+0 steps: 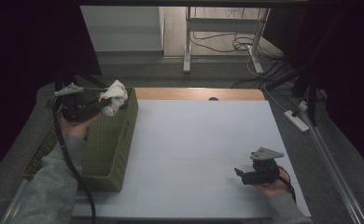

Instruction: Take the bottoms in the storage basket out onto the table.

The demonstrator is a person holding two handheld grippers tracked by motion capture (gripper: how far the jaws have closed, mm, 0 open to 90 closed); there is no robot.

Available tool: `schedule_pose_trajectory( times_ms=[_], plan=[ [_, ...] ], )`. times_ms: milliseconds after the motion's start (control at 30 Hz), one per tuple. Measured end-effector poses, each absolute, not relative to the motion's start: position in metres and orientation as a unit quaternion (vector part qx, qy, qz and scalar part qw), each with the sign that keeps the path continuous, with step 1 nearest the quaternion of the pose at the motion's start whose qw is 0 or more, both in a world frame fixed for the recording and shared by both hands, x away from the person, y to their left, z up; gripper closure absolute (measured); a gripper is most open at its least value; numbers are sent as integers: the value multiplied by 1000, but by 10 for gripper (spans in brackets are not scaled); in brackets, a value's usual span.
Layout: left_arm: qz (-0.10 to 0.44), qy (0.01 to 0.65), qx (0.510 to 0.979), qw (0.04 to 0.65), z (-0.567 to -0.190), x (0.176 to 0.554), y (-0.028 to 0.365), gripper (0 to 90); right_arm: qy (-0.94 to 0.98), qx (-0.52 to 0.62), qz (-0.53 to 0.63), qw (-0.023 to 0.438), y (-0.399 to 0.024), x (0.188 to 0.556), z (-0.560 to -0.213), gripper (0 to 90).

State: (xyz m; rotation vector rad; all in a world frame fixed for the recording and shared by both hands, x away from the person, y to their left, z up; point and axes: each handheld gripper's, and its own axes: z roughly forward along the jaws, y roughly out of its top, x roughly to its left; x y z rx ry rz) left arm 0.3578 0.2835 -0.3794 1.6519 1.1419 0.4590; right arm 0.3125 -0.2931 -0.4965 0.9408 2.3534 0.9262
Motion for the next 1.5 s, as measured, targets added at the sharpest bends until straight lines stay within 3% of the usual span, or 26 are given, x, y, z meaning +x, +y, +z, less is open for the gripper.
schedule_pose_trajectory(
  times_ms=[1500],
  plan=[
    [162,428,706,540,-376,363,227,761,850,341,336,221,-294,313,-496,90]
  ],
)
